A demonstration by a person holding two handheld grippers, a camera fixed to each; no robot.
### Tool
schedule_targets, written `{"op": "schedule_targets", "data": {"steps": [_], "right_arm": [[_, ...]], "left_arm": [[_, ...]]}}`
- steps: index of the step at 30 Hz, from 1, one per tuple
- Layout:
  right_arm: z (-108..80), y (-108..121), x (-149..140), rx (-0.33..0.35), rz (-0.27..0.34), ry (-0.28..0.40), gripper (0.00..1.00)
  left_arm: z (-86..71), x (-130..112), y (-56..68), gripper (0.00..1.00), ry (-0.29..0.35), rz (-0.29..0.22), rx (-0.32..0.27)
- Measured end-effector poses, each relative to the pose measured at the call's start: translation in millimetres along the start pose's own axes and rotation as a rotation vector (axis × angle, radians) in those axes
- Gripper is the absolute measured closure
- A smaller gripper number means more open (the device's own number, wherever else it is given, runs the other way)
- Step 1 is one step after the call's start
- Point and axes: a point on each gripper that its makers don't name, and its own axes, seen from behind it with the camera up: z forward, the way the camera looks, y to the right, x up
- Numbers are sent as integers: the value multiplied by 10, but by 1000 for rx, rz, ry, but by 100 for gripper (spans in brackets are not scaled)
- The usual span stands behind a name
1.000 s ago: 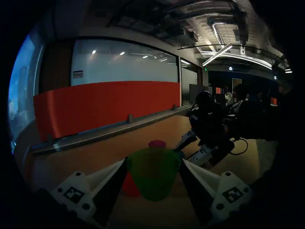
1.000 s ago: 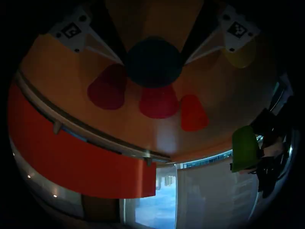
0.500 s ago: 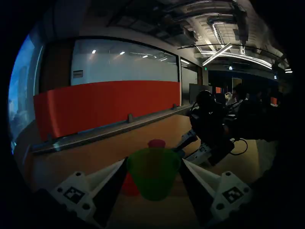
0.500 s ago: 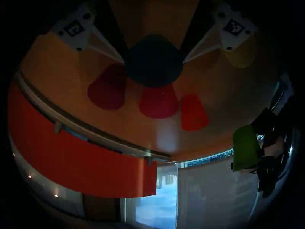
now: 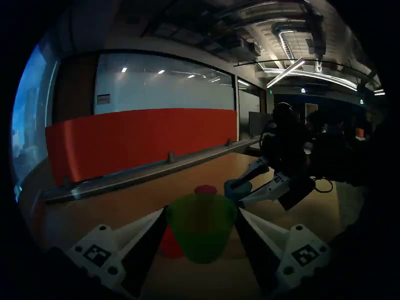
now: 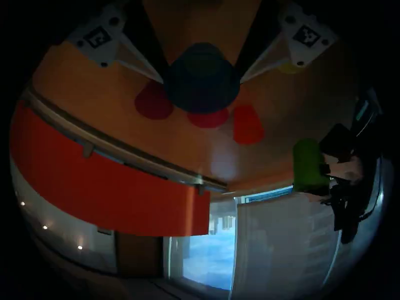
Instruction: Pour water
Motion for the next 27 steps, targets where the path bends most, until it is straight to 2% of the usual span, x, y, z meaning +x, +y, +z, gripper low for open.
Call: {"op": "schedule_targets", "data": {"steps": [6,15,27], "right_arm": [[-210,11,206,-22,11,59,10],[-503,21,551,-51,13,166,10],[-752,-45,886,-76,-31,286,10]], "left_arm": [[-34,6,6,10,-5,21,7],[-62,77,115,10,10,34,-1],[-35,109,236,10,29,16,-29]]}}
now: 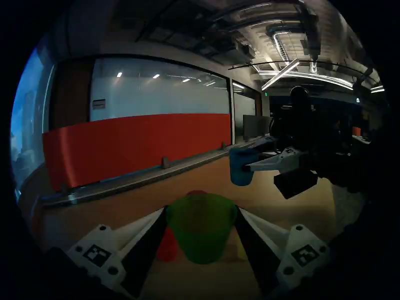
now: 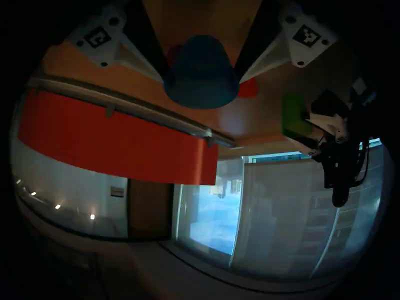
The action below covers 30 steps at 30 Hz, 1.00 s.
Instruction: Pour water
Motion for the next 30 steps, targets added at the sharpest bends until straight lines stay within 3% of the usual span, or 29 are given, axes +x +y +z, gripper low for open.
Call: {"op": "schedule_targets", "data": {"steps": [12,30], "right_arm": [[-19,-47,213,-13,-10,82,9],[-56,-55,294,-3,-15,101,10]], "left_arm": [[57,7,90,10,3,1,-26],[95,8,182,10,6,9,-48]]}}
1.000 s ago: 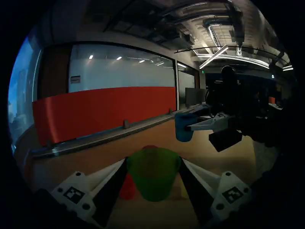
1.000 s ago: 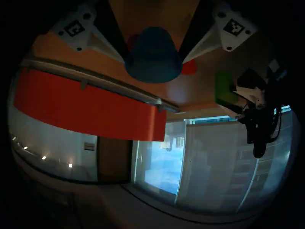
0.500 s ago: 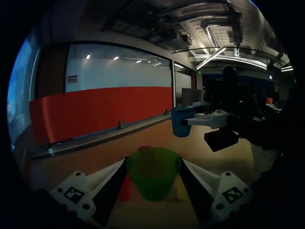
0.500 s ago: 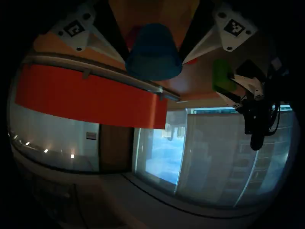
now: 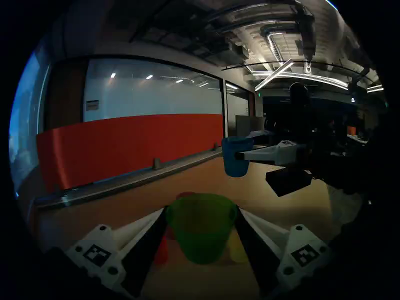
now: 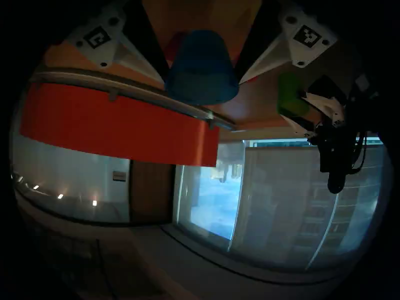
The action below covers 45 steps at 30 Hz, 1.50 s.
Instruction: Pour water
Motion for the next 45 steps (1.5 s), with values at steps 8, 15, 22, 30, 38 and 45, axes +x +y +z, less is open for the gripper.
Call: {"op": "schedule_targets", "data": {"steps": [8,15,22,30,38,45], "right_arm": [[-48,-53,77,23,-41,-3,10],[-58,-129,221,46,-119,3,10],[-30,-198,381,65,-189,9,10],[27,-221,522,67,-272,13,10],[99,-340,595,84,-358,7,10],[170,-453,653,96,-441,14,10]], "left_arm": [[29,0,63,10,4,11,-4],[49,28,131,10,18,26,-9],[62,54,192,11,40,19,-16],[50,99,233,11,64,1,-29],[47,109,300,11,76,-5,-45],[54,115,331,11,79,-3,-53]]}}
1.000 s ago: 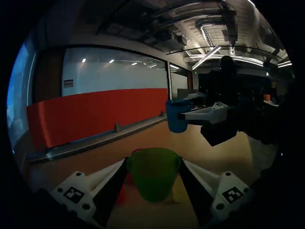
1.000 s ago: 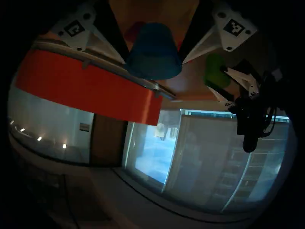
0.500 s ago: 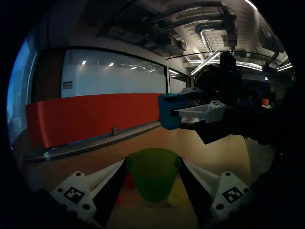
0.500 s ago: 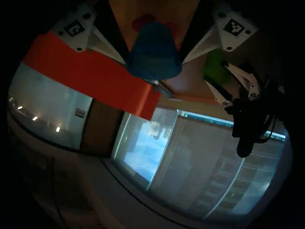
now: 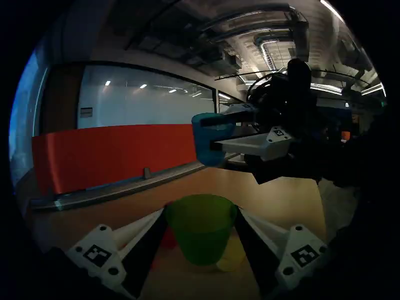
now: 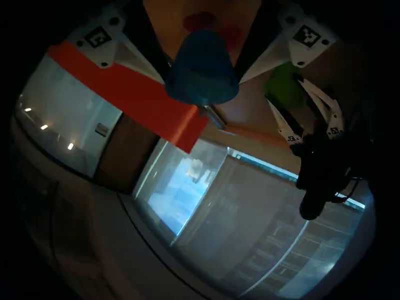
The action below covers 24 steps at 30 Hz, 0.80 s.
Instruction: Pour water
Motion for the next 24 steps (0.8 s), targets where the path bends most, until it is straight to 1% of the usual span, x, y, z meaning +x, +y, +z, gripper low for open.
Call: {"op": "schedule_targets", "data": {"steps": [6,24], "right_arm": [[53,-32,52,4,-59,3,10],[142,-7,143,4,-210,-3,10]], "left_arm": [[1,12,17,11,2,1,-7],[36,28,62,11,0,13,-25]]}}
